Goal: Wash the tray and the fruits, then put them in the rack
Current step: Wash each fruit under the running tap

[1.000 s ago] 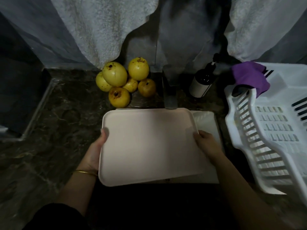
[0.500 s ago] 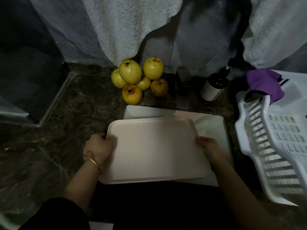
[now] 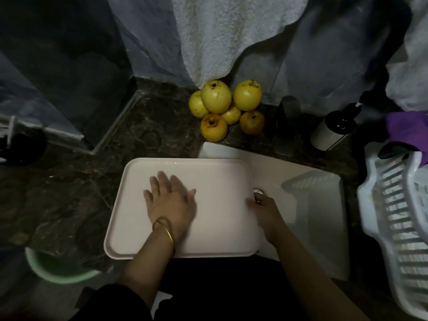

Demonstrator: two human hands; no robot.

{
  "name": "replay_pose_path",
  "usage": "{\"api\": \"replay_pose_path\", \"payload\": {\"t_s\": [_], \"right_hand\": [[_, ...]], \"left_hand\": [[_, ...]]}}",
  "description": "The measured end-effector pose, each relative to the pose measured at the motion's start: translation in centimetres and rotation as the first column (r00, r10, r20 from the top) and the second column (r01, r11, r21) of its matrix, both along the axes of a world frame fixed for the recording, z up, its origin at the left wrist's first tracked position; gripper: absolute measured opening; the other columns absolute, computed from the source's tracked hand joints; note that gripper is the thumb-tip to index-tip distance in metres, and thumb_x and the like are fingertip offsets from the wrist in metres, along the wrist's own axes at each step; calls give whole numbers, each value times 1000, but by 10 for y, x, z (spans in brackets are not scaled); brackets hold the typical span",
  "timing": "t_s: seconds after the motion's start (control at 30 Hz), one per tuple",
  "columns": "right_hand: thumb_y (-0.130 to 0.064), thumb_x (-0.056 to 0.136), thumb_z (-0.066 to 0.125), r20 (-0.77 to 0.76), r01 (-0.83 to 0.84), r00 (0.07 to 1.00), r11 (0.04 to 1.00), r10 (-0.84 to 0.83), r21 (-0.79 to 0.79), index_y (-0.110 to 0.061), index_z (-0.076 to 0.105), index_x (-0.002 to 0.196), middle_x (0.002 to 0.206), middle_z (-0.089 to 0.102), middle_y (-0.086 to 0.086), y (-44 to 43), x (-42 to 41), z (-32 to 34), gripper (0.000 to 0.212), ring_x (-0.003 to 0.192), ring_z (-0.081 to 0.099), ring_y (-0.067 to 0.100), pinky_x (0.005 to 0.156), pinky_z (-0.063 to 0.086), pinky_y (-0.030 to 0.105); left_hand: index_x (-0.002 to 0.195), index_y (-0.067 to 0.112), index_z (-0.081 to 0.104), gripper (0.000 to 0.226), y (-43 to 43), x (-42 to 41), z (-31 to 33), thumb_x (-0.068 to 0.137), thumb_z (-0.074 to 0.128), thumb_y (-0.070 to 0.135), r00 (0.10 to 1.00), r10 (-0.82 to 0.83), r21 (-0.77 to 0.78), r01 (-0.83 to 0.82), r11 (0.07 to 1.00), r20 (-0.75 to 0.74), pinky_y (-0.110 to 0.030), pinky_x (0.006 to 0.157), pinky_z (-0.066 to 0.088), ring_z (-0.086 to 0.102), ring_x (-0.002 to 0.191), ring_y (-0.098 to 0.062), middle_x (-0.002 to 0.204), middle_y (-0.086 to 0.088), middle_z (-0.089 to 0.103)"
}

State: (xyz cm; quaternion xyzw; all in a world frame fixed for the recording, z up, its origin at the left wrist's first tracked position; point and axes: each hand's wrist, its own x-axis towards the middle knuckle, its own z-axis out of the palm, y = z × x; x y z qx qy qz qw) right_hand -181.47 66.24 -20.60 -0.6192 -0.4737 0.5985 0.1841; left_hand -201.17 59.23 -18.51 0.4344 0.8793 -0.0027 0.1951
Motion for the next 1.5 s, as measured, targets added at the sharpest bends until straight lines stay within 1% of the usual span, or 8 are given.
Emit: {"api": "replay_pose_path", "payload": {"t_s": [0.2, 0.33, 0.73, 0.87, 1.0, 1.1, 1.3, 1.5], "right_hand": [[-28, 76, 55, 34, -92, 995, 991, 89, 95, 4, 63, 87, 75, 59, 11, -13, -43, -19, 35, 71, 50, 19, 68, 38, 32], [-12, 89, 55, 115, -178, 979, 979, 166, 102, -11, 64, 86, 76, 60, 7, -18, -66, -18, 10, 72, 52, 18, 69, 39, 30], [-15, 93, 52, 189, -256, 953, 964, 238, 77, -9, 66, 111, 100, 68, 14, -10, -117, -21, 23, 93, 64, 31, 84, 49, 40], [-18, 95, 52, 283, -259, 934, 960, 220, 106, -7, 59, 116, 107, 66, 12, -8, -128, -21, 25, 99, 61, 29, 81, 44, 31], [-20, 95, 52, 429, -282, 882, 947, 193, 153, -11, 57, 93, 103, 63, 11, -3, -140, -24, 11, 89, 56, 27, 70, 34, 28], [-17, 93, 49, 497, -329, 842, 930, 209, 166, -17, 51, 70, 100, 59, 12, 3, -149, -26, 22, 78, 50, 20, 68, 32, 24], [-9, 87, 50, 513, -370, 825, 912, 236, 175, -15, 68, 106, 109, 67, 6, 8, -166, -20, 27, 100, 61, 25, 85, 44, 28], [-20, 88, 54, 606, -488, 718, 868, 342, 89, -14, 61, 101, 102, 66, 5, 13, -171, -16, 16, 96, 61, 24, 77, 43, 26]], "left_hand": [[152, 14, 1, 82, -13, -12, -5, 92, 23, 65, 999, 39, -22, -38, 999, 36, -48, 116, -2, -12, 145, -33, 158, -15, -11], [152, 13, 0, 83, -23, -25, -5, 93, 25, 64, 995, 81, -52, -78, 996, 52, -48, 116, -2, -13, 145, -32, 158, -14, -12], [152, 10, -1, 91, -33, -68, -17, 90, 40, 61, 977, 183, -84, -174, 981, 108, -46, 117, 2, -8, 146, -34, 158, -18, -9], [152, 9, 2, 93, -27, -83, -22, 89, 45, 61, 976, 185, -130, -170, 977, 114, -47, 117, 4, -5, 145, -36, 158, -20, -6], [152, 9, 2, 95, -18, -94, -26, 87, 46, 63, 978, 180, -192, -158, 969, 104, -48, 116, 4, -6, 145, -38, 157, -23, -7], [151, 7, 4, 95, -15, -101, -28, 87, 48, 61, 979, 186, -194, -167, 967, 80, -48, 116, 5, -5, 145, -40, 156, -25, -5], [151, 6, 7, 94, -12, -123, -28, 87, 52, 56, 977, 198, -201, -179, 963, 75, -48, 116, 9, -2, 144, -42, 155, -27, -2], [150, 5, 14, 80, -3, -129, -25, 90, 49, 44, 966, 251, -269, -225, 936, 67, -50, 114, 14, 5, 143, -42, 155, -25, 4]]}}
